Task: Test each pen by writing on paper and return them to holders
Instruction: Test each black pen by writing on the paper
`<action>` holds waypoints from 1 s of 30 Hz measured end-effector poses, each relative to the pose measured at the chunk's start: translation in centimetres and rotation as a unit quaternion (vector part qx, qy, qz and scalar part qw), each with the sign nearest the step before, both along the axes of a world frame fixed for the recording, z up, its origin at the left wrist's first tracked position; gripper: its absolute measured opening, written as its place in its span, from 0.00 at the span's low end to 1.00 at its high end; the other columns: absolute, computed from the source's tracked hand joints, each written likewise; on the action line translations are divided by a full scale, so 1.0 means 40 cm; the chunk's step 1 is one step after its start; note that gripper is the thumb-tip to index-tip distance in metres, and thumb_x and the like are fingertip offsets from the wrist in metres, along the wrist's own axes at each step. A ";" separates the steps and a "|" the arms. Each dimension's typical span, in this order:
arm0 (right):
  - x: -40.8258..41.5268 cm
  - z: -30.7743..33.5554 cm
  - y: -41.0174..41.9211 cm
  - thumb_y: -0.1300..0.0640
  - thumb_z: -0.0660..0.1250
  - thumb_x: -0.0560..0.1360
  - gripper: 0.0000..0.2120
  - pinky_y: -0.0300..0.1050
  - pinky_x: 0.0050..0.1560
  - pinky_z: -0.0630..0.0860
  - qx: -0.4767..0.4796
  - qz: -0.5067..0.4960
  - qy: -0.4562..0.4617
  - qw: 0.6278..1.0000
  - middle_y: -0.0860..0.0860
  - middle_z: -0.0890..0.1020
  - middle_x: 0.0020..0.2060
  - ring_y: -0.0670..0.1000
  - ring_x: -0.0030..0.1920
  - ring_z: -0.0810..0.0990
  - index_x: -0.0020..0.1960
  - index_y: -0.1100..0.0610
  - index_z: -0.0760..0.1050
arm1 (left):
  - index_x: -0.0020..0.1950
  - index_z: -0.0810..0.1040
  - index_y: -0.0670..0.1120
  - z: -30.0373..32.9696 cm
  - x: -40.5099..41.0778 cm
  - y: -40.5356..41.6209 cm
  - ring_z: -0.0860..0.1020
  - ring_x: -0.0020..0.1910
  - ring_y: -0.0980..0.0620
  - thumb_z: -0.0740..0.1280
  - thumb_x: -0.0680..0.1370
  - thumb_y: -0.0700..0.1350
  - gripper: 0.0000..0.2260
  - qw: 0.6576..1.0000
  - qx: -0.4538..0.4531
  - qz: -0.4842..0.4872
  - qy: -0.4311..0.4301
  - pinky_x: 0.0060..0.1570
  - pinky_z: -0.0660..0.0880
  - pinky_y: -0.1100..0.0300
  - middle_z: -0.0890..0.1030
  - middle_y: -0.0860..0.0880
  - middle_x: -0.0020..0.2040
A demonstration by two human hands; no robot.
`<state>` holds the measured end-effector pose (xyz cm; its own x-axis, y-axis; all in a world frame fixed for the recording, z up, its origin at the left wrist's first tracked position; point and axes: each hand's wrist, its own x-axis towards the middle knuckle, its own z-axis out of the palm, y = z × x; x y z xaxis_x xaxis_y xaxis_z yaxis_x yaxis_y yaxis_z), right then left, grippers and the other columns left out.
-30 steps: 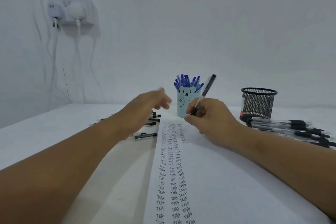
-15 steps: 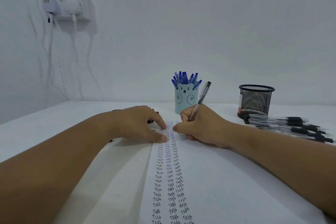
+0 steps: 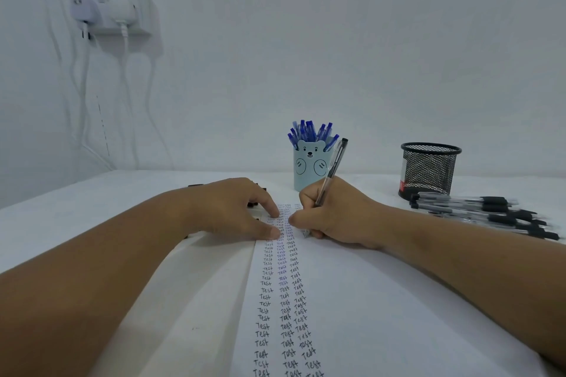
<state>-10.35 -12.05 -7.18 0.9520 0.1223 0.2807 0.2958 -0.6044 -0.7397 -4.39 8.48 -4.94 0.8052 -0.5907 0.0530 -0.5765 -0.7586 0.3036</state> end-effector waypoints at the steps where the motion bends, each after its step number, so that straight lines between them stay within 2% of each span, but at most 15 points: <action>1: 0.000 0.000 -0.001 0.64 0.72 0.73 0.16 0.40 0.32 0.70 0.000 -0.001 0.001 1.000 0.55 0.76 0.25 0.48 0.27 0.73 0.30 0.58 0.69 | 0.57 0.81 0.64 -0.001 0.001 -0.001 0.71 0.67 0.59 0.75 0.69 0.65 0.17 1.000 -0.003 0.000 -0.001 0.72 0.66 0.51 0.75 0.62 0.65; 8: -0.005 0.002 0.002 0.64 0.72 0.74 0.16 0.34 0.29 0.70 0.010 0.006 -0.011 1.000 0.57 0.76 0.26 0.46 0.25 0.74 0.31 0.60 0.69 | 0.57 0.81 0.64 -0.002 0.005 -0.001 0.72 0.66 0.59 0.75 0.70 0.64 0.17 1.000 -0.008 -0.005 0.000 0.72 0.67 0.51 0.75 0.62 0.64; 13: 0.004 -0.005 -0.001 0.64 0.70 0.72 0.16 0.38 0.32 0.69 -0.012 -0.003 -0.027 1.000 0.54 0.71 0.25 0.49 0.28 0.72 0.29 0.58 0.67 | 0.58 0.81 0.63 0.000 -0.001 -0.004 0.71 0.68 0.59 0.75 0.71 0.63 0.17 1.000 -0.002 -0.002 0.000 0.72 0.66 0.52 0.74 0.61 0.66; 19: 0.003 -0.006 -0.004 0.65 0.70 0.72 0.19 0.39 0.30 0.69 0.005 0.000 -0.026 1.000 0.56 0.73 0.25 0.47 0.26 0.72 0.28 0.56 0.65 | 0.58 0.81 0.64 0.000 -0.003 -0.003 0.71 0.67 0.59 0.75 0.71 0.64 0.17 1.000 0.000 0.000 -0.002 0.72 0.66 0.52 0.74 0.61 0.65; 22: 0.006 -0.006 -0.003 0.65 0.69 0.71 0.19 0.38 0.30 0.67 0.000 0.001 -0.026 1.000 0.52 0.70 0.23 0.48 0.26 0.71 0.27 0.55 0.64 | 0.58 0.81 0.63 0.001 -0.005 -0.003 0.71 0.67 0.59 0.75 0.71 0.63 0.17 1.000 -0.002 0.000 -0.001 0.72 0.66 0.53 0.75 0.62 0.65; 27: 0.004 -0.006 -0.006 0.65 0.70 0.72 0.16 0.39 0.32 0.68 -0.006 0.008 -0.025 1.000 0.56 0.72 0.25 0.48 0.26 0.71 0.29 0.59 0.67 | 0.59 0.81 0.62 0.005 -0.011 -0.005 0.70 0.68 0.59 0.75 0.72 0.62 0.17 1.000 0.003 0.002 -0.001 0.72 0.66 0.53 0.74 0.61 0.66; 30: 0.006 -0.007 -0.006 0.65 0.69 0.71 0.18 0.39 0.31 0.66 -0.005 0.006 -0.025 1.000 0.52 0.69 0.23 0.49 0.26 0.70 0.28 0.57 0.64 | 0.60 0.81 0.62 0.004 -0.014 -0.006 0.70 0.68 0.59 0.75 0.72 0.62 0.17 1.000 0.005 0.003 -0.003 0.72 0.66 0.54 0.74 0.61 0.66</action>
